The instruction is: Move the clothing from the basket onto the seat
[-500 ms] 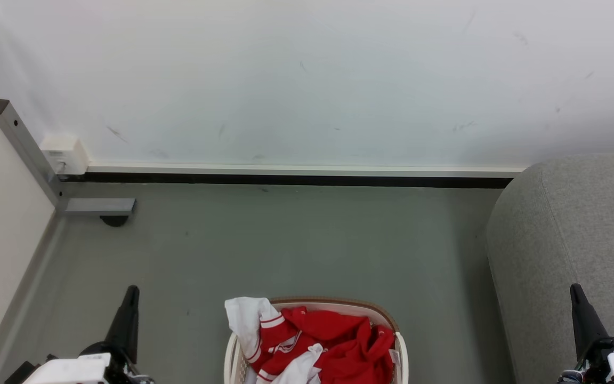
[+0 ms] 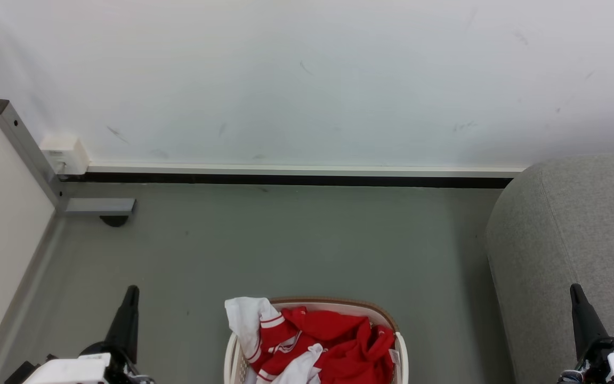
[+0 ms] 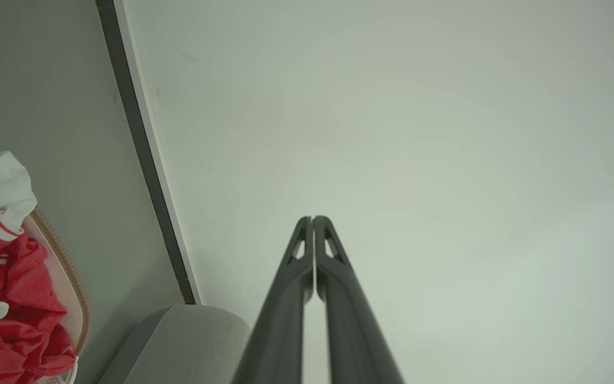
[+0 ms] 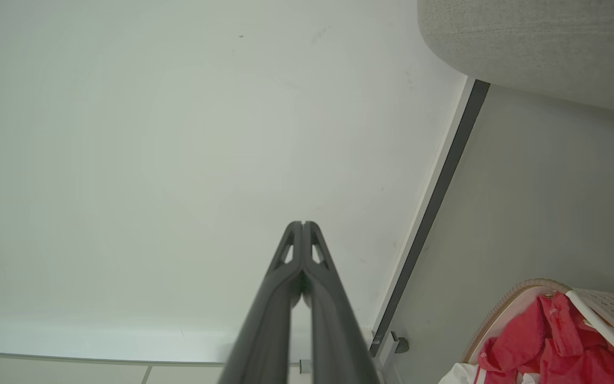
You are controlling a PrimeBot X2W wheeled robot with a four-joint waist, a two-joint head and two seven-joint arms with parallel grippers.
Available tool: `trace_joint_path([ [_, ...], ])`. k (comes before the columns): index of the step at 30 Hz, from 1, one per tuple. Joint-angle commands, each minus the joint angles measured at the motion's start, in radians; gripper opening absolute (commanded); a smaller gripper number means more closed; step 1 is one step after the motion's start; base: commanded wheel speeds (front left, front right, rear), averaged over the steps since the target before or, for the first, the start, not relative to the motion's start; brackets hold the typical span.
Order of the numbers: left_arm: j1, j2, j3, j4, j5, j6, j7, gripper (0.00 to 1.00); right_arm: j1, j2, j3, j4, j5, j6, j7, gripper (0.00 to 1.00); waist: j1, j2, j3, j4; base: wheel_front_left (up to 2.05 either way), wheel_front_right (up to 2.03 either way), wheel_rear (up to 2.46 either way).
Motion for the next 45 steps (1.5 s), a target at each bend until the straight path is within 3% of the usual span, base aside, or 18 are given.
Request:
trace_joint_path([
  [1, -0.008, 0.002, 0.001, -0.003, -0.013, -0.002, 0.003, 0.0, -0.013, -0.008, -0.004, -0.005, 0.0, -0.002, 0.003, 0.0, 0.0, 0.0, 0.0, 0.0, 0.0, 0.0, 0.0],
  [25, -0.009, 0.002, 0.001, -0.003, -0.013, -0.002, 0.003, 0.0, -0.013, -0.008, -0.004, -0.005, 0.0, -0.002, 0.003, 0.0, 0.0, 0.0, 0.0, 0.0, 0.0, 0.0, 0.0],
  [26, 0.0, 0.0, 0.0, 0.0, 0.0, 0.0, 0.0, 1.0, 0.0, 0.0, 0.0, 0.0, 0.0, 0.0, 0.0, 1.0, 0.0, 0.0, 0.0, 0.0, 0.0, 0.0, 0.0],
  [35, 0.017, -0.004, -0.031, 0.001, 0.026, 0.0, -0.037, 1.0, 0.021, 0.004, 0.02, 0.005, -0.044, 0.0, -0.037, 1.0, 0.0, 0.0, 0.0, 0.002, 0.0, 0.0, 0.0],
  [45, 0.022, -0.002, -0.054, -0.024, 0.166, 0.013, -0.084, 1.0, 0.037, 0.002, 0.033, -0.038, -0.28, 0.0, -0.084, 1.0, 0.0, 0.0, 0.002, 0.006, 0.0, 0.0, 0.0],
])
